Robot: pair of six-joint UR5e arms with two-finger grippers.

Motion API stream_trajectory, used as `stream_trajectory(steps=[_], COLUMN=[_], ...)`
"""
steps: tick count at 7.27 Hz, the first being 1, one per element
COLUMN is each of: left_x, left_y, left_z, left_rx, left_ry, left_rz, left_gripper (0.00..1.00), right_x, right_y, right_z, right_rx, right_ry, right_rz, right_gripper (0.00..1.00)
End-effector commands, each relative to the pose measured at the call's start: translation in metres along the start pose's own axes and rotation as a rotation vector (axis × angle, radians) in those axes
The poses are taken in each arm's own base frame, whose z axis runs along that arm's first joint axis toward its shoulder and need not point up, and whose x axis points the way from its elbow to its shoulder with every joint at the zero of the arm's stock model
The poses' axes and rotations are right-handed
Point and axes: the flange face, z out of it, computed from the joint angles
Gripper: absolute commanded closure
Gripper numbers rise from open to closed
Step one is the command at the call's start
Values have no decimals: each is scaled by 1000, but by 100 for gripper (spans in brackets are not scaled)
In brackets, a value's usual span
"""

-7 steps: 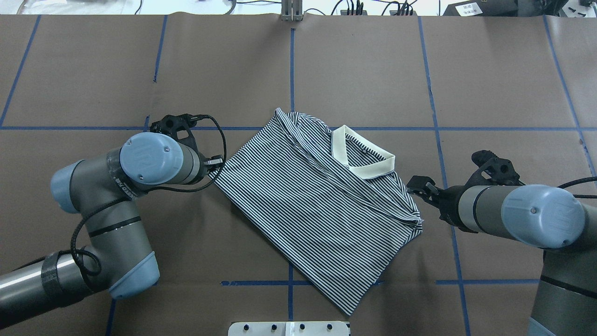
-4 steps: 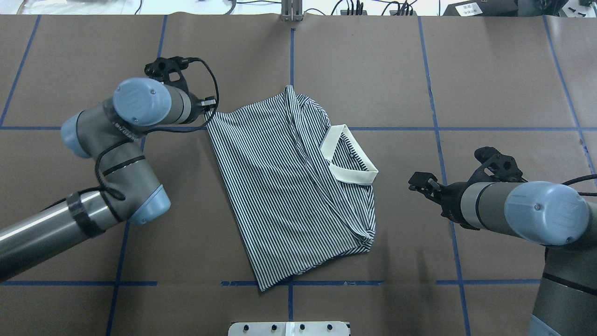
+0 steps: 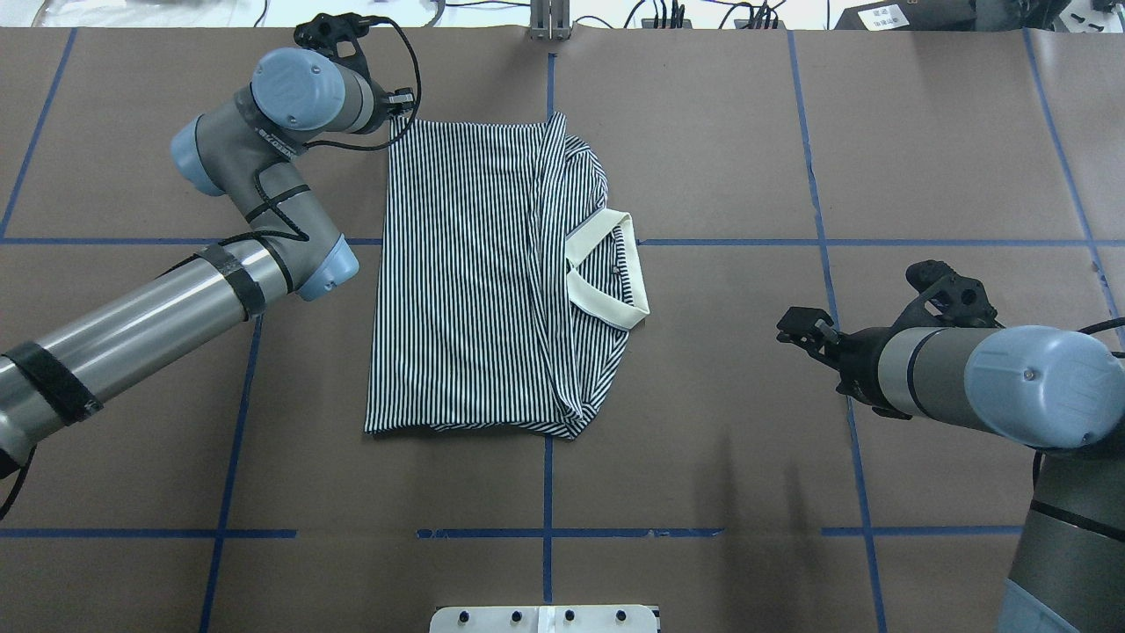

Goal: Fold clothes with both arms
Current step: 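Fold the shirt side over with the left gripper while the right gripper withdraws, then move the right gripper to the collar edge of the folded shirt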

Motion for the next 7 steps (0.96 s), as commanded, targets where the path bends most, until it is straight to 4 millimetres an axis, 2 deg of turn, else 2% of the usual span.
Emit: stream_trajectory(steps=[1, 2, 3, 4, 5, 6, 7], left_x=[-6, -9, -23, -36, -49, -56, -59], left_y=[-11, -23, -15, -9, -3, -1, -5], left_z=[4, -8, -29, -48, -59, -58, -59], left_rx=[13, 32, 25, 16, 9, 5, 10], left_ry=[2, 21, 65, 102, 119, 114, 113], left_rz=[6, -1, -2, 0, 2, 3, 0], left_gripper=[71, 71, 69, 68, 68, 68, 68], right_x=[-15, -32, -69, -98, -130, -162, -180], right_y=[2, 9, 24, 47, 61, 82, 109], right_z=[-4, -5, -1, 13, 24, 31, 30], right_rx=[-1, 2, -18, -41, -44, -37, -40], right_ry=[-31, -67, -113, -126, -140, -105, -60], right_rz=[4, 1, -1, -12, -18, -99, -267], right_gripper=[0, 0, 0, 0, 0, 0, 0])
